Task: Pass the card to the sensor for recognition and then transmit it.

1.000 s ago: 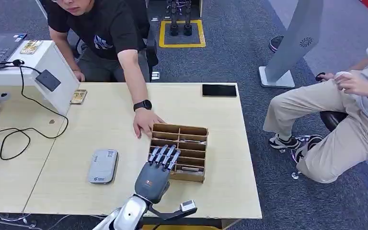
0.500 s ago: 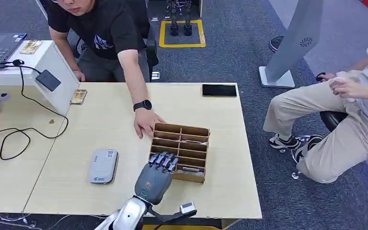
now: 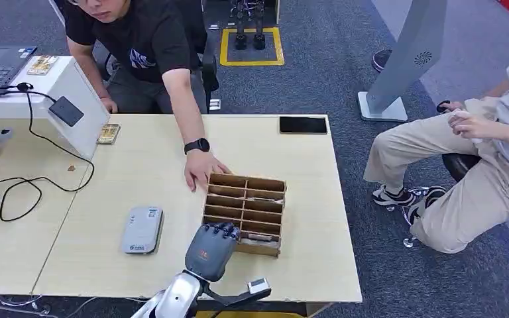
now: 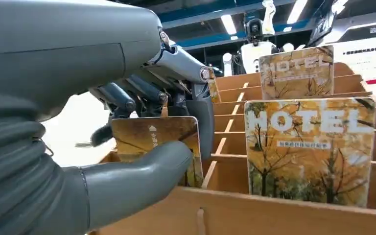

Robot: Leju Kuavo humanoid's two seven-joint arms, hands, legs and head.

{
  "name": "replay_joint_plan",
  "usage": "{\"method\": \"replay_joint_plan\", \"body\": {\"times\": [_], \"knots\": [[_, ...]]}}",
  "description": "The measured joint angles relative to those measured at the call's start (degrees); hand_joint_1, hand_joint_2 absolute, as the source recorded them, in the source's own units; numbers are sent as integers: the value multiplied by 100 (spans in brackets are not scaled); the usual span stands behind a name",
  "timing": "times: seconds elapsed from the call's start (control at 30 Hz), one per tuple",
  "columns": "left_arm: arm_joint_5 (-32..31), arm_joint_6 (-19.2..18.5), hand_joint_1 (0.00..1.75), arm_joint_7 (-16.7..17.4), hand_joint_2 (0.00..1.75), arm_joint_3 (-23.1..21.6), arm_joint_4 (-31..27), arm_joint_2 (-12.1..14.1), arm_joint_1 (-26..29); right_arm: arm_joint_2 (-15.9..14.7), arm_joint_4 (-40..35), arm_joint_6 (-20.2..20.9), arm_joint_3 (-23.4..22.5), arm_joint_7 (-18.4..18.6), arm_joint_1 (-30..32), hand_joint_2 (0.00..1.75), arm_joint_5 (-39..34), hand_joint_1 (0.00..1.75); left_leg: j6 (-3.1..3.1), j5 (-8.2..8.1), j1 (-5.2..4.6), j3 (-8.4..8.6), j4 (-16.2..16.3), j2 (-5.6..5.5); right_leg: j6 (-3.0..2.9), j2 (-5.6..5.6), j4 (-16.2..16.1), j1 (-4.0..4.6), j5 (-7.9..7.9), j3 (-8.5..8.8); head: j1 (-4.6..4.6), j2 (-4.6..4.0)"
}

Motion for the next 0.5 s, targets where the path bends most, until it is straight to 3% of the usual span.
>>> {"method": "replay_joint_plan", "body": {"times": [0.27,0.5], "knots": [[0,-7,175,-11,175,9,0,-17,5,0,2,0,2,-2,0,175,-15,0,0,0,0,0,0,0,0,-1,0,0,0,1,0,0],[-2,-306,175,304,175,9,54,-17,-53,0,2,-2,11,20,1,175,-18,0,0,0,0,6,0,0,0,-1,0,0,0,5,0,0]]}}
